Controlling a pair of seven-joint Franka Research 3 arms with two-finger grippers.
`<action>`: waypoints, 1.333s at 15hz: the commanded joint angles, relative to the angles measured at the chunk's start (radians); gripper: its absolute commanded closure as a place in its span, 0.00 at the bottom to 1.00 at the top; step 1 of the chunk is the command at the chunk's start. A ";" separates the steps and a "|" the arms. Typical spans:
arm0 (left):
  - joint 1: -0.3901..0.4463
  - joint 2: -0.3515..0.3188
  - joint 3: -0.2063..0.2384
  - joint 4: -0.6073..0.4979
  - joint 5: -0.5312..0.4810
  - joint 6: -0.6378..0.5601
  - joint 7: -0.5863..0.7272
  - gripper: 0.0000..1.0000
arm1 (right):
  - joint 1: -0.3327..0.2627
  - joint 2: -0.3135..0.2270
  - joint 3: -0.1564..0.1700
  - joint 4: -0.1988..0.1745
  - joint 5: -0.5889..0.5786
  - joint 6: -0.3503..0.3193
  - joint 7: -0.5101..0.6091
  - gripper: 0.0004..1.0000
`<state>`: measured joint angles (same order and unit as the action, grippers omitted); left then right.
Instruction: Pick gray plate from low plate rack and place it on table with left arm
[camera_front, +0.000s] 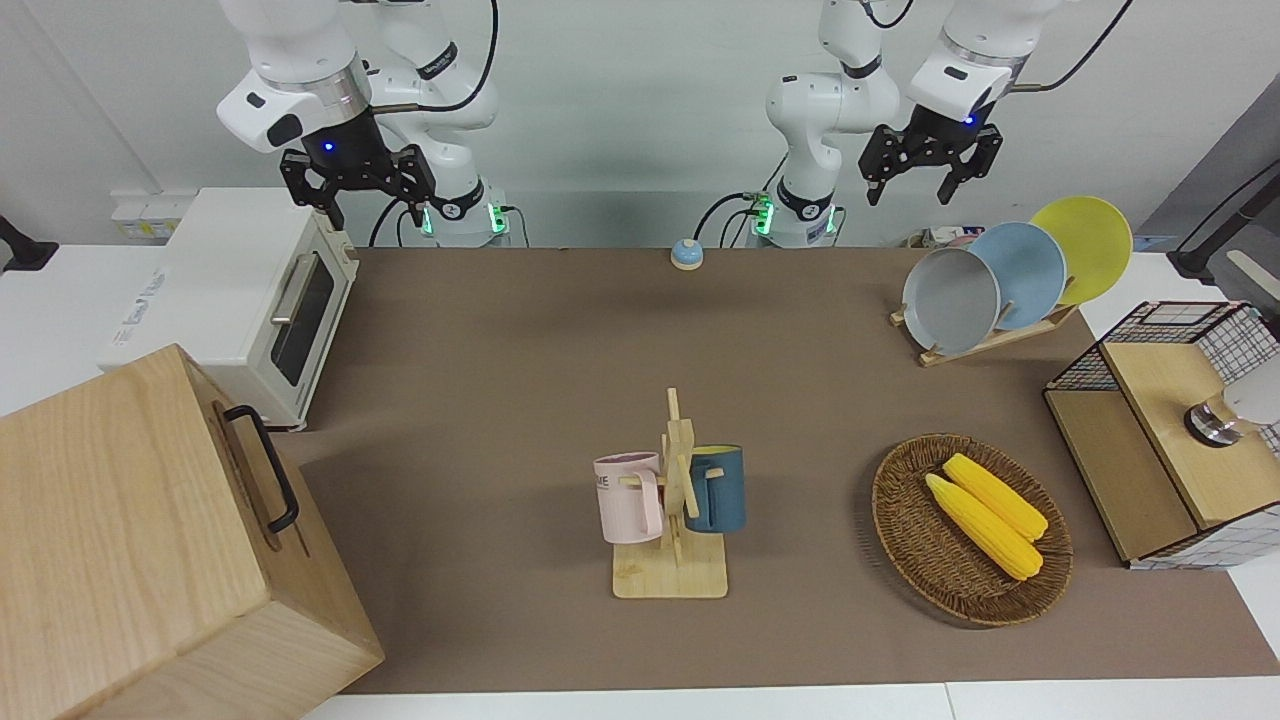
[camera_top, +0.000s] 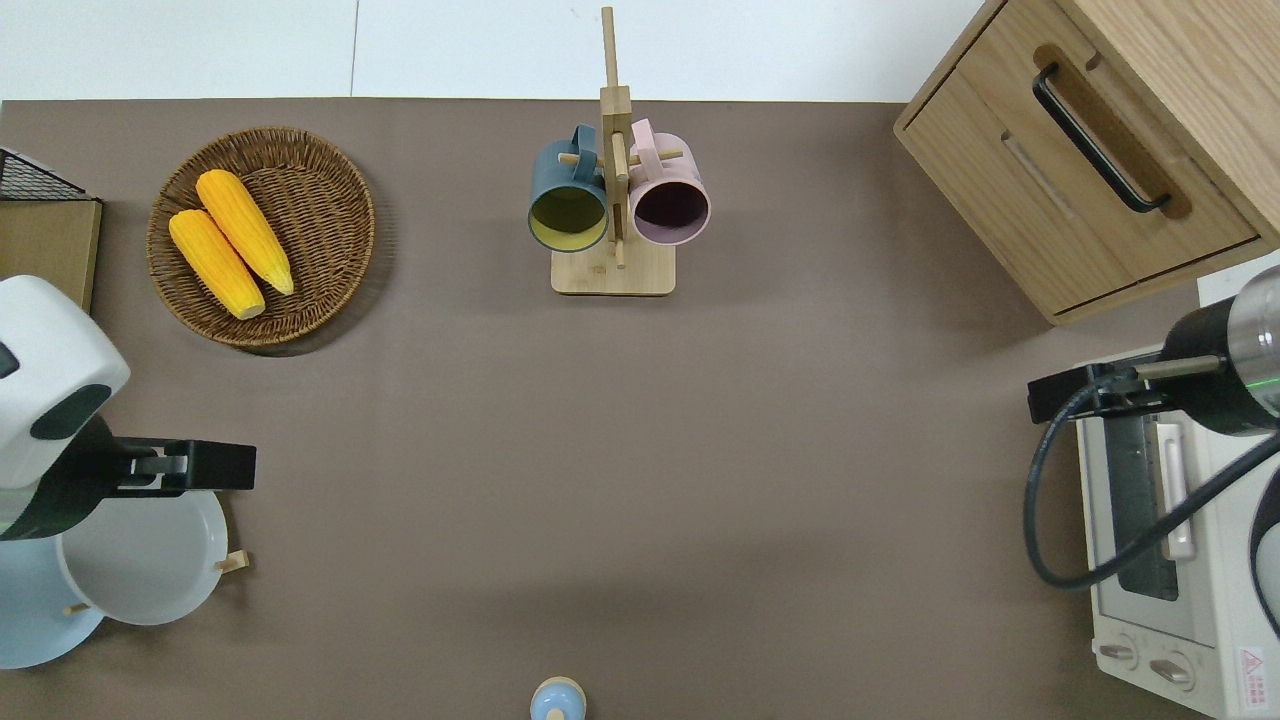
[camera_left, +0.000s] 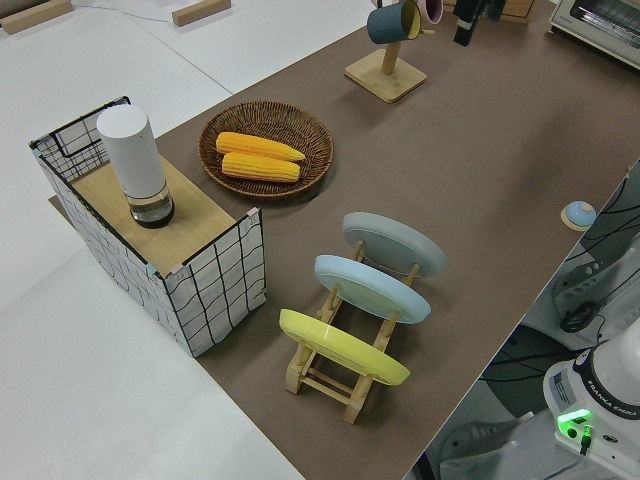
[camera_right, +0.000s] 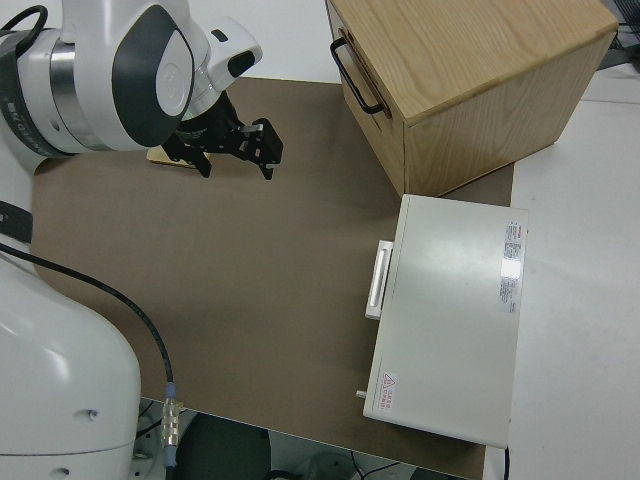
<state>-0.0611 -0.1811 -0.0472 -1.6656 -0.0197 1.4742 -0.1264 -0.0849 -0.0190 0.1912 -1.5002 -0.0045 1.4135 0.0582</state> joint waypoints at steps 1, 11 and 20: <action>-0.003 -0.006 0.049 -0.006 -0.005 0.017 -0.004 0.00 | -0.007 -0.002 0.007 0.006 0.006 -0.014 -0.001 0.01; -0.002 -0.011 0.167 -0.049 0.096 0.057 -0.001 0.00 | -0.007 -0.002 0.007 0.006 0.006 -0.014 0.000 0.01; 0.018 -0.159 0.202 -0.403 0.204 0.294 0.082 0.00 | -0.007 -0.002 0.007 0.006 0.006 -0.014 0.000 0.01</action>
<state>-0.0564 -0.2537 0.1272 -1.9348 0.1594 1.6879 -0.0985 -0.0849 -0.0190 0.1912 -1.5002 -0.0045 1.4135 0.0582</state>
